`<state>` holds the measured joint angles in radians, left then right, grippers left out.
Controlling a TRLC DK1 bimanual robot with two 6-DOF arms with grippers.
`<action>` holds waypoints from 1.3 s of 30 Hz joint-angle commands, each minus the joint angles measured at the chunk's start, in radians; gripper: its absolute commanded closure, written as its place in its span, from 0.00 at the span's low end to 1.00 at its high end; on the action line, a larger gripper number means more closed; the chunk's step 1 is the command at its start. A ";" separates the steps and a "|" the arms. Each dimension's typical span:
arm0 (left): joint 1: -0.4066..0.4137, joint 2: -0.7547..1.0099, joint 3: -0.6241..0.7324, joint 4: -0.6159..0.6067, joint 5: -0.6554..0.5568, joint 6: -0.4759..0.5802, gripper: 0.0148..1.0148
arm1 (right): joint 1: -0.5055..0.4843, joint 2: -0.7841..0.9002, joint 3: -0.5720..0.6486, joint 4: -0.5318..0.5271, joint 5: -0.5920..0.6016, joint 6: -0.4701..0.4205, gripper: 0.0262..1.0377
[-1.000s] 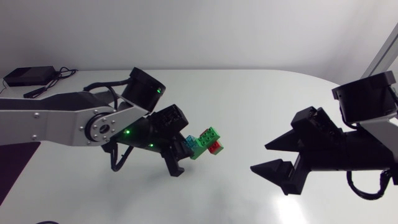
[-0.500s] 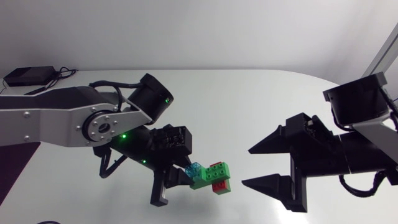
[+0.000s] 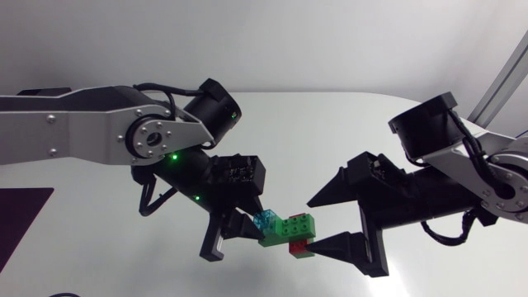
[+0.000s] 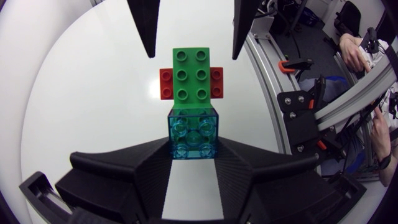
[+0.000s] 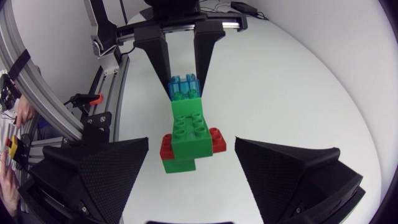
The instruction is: Separate the duplo bricks
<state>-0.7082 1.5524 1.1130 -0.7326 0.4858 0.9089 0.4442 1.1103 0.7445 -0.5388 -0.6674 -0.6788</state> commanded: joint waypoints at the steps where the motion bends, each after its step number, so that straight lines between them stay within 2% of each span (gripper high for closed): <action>1: -0.002 0.018 0.039 -0.019 0.022 0.036 0.71 | 0.017 0.022 0.042 0.005 -0.011 -0.024 0.04; 7: -0.002 0.023 0.057 -0.033 0.031 0.045 0.71 | 0.028 0.066 0.064 0.008 -0.009 -0.019 0.04; 17: -0.002 0.023 0.077 -0.047 0.037 0.048 0.71 | 0.065 0.114 0.033 0.053 0.003 0.005 0.05; 28: 0.003 0.012 0.077 -0.050 0.040 0.048 0.71 | 0.065 0.129 0.016 0.085 0.017 0.028 0.14; 34: 0.003 0.012 0.079 -0.050 0.040 0.048 0.71 | 0.071 0.131 0.009 0.085 0.023 0.030 0.32; 39: 0.003 0.012 0.088 -0.053 0.040 0.048 0.71 | 0.073 0.131 0.001 0.089 0.032 0.033 0.59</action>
<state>-0.7082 1.5581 1.1580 -0.7746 0.5133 0.9279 0.5110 1.2270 0.7788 -0.4591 -0.6468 -0.6586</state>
